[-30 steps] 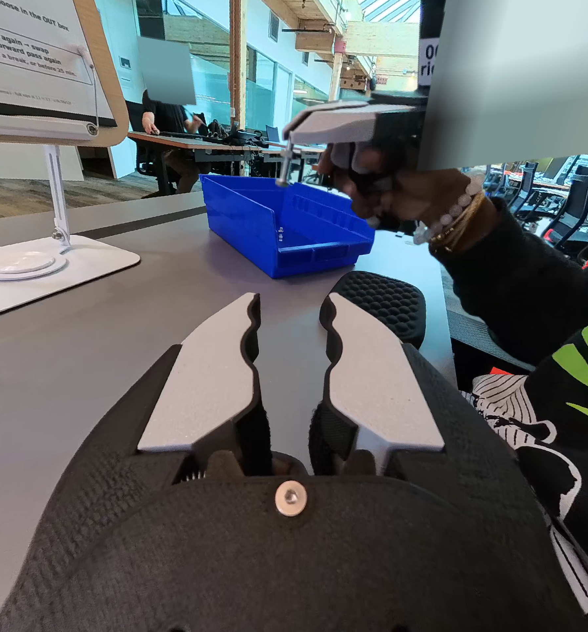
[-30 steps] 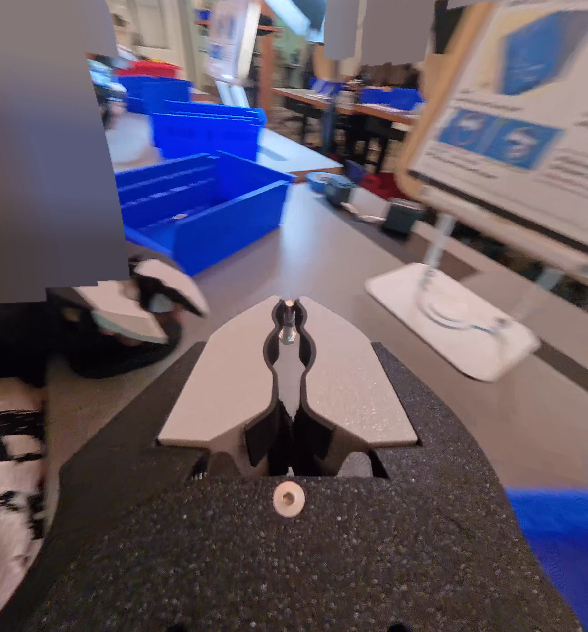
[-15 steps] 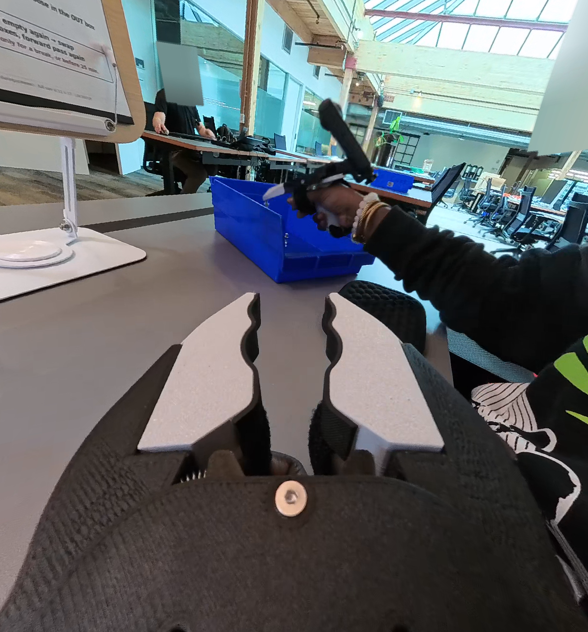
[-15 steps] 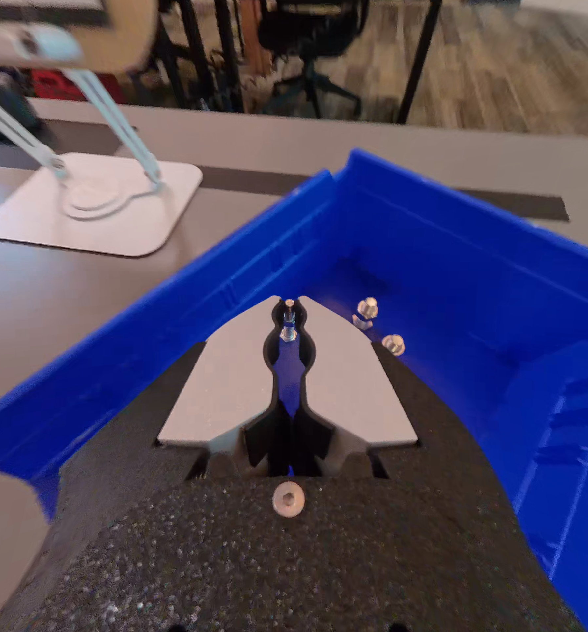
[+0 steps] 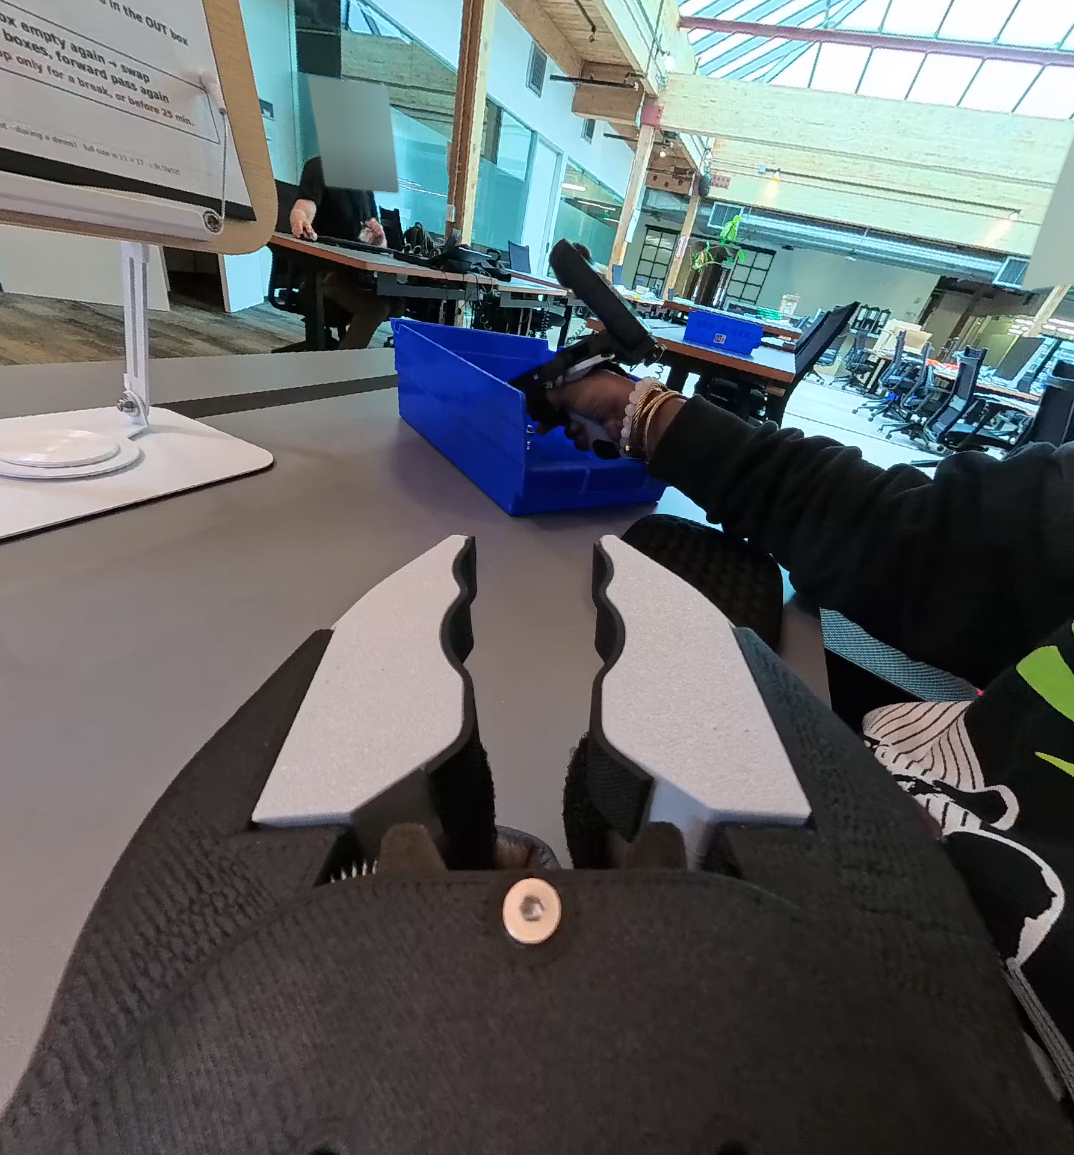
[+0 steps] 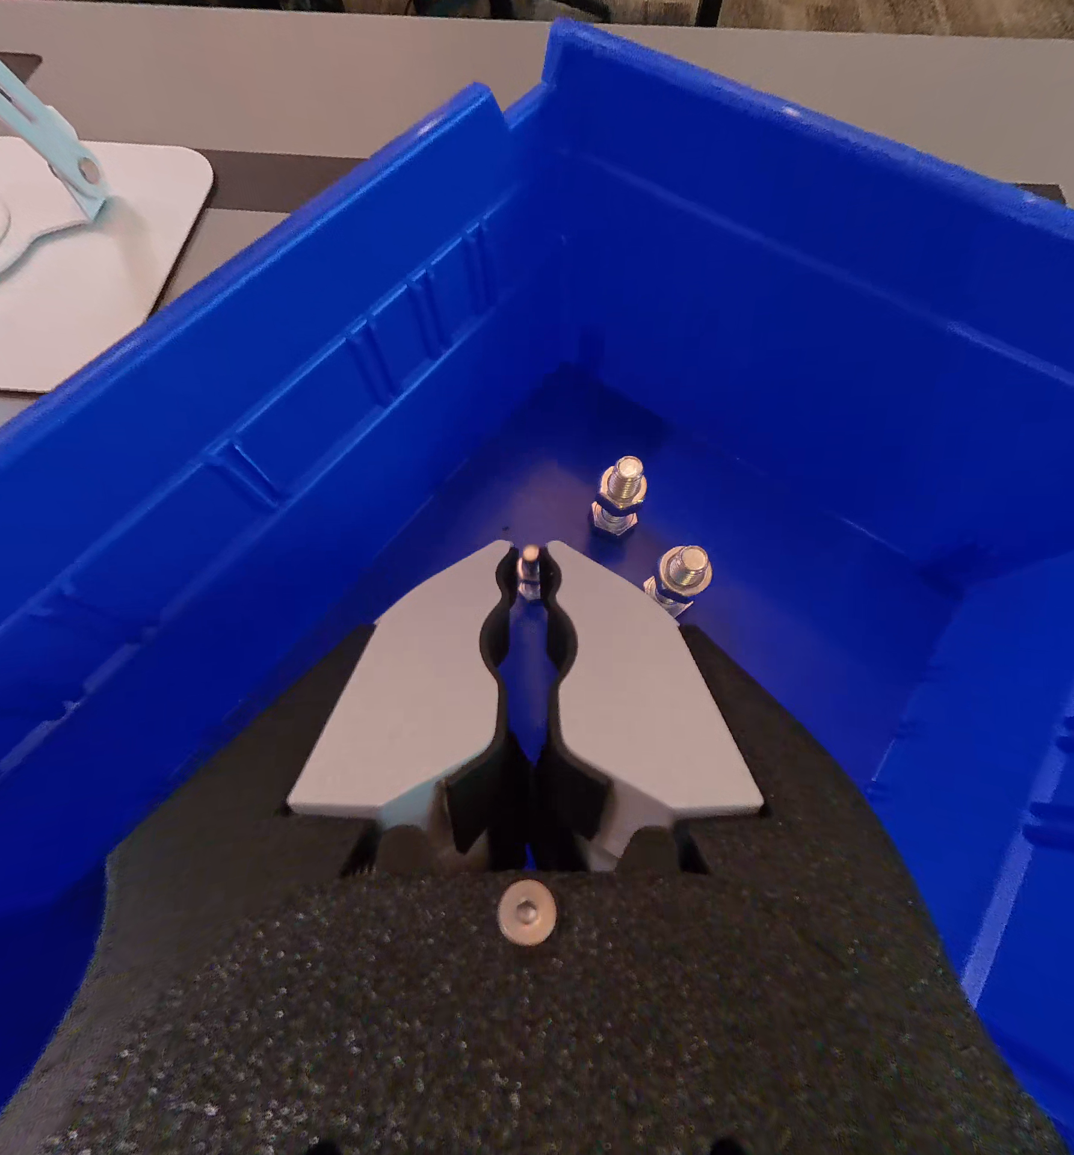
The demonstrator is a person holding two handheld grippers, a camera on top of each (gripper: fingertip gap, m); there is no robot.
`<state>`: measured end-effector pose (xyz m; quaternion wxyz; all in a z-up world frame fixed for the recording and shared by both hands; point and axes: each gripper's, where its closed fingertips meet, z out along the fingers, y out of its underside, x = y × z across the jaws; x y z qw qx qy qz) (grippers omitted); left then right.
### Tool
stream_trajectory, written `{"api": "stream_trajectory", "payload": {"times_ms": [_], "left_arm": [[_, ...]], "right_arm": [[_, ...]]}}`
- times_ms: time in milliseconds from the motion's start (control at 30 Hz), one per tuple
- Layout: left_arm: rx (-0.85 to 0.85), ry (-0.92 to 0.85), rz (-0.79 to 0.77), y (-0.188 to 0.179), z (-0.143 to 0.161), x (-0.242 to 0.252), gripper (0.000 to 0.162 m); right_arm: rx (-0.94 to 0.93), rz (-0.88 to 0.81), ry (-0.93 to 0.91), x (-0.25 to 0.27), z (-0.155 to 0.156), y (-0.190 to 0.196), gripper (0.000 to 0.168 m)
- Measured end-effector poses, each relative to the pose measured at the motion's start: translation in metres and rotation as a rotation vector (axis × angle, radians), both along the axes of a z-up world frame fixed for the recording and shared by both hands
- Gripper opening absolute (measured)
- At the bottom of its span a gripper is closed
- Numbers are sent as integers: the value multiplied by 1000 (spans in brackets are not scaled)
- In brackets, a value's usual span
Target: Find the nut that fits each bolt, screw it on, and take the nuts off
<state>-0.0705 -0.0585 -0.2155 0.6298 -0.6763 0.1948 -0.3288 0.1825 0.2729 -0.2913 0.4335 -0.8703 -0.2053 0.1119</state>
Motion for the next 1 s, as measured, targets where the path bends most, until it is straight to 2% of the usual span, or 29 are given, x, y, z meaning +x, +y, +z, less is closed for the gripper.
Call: {"api": "stream_trajectory", "payload": {"times_ms": [200, 367, 500, 667, 800, 900, 1000], "left_arm": [[1, -2, 1, 0, 0, 0, 36], [1, -3, 4, 0, 0, -1, 36], [21, 5, 16, -1, 3, -1, 35], [12, 74, 44, -6, 13, -10, 36], [1, 136, 135, -12, 45, -50, 36], [-93, 357, 263, -15, 56, -110, 36], [-285, 601, 357, -23, 54, -183, 36]], "right_arm": [[14, 4, -32, 0, 4, -1, 12], [126, 25, 70, -11, 41, -16, 15], [276, 89, 242, -30, 88, -51, 19], [459, 290, 447, -68, 128, -127, 23], [518, 432, 500, -94, 123, -180, 24], [523, 495, 496, -106, 110, -202, 24], [525, 524, 493, -111, 97, -211, 24]]}}
